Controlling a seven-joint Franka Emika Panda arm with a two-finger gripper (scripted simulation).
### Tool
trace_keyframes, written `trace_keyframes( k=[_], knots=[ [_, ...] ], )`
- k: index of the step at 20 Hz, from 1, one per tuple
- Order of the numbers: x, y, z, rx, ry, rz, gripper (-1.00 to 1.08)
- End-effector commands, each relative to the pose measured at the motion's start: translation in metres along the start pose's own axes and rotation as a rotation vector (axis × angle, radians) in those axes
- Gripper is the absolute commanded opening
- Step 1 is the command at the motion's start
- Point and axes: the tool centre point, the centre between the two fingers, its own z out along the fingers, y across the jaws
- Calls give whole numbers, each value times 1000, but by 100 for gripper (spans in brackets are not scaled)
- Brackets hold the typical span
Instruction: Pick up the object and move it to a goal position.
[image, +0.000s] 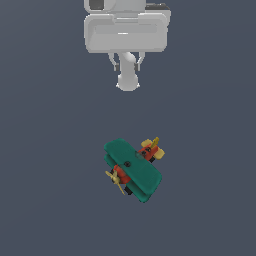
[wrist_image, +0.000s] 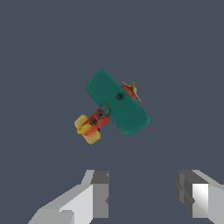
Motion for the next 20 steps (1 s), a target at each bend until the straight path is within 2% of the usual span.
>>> trace_keyframes(
  k=[1,10,20],
  knots=[
    [3,6,-19,-1,43,-1,28],
    [8,29,-89,14,198,2,28],
    [3,63,-156,57,358,16,28]
  ],
)
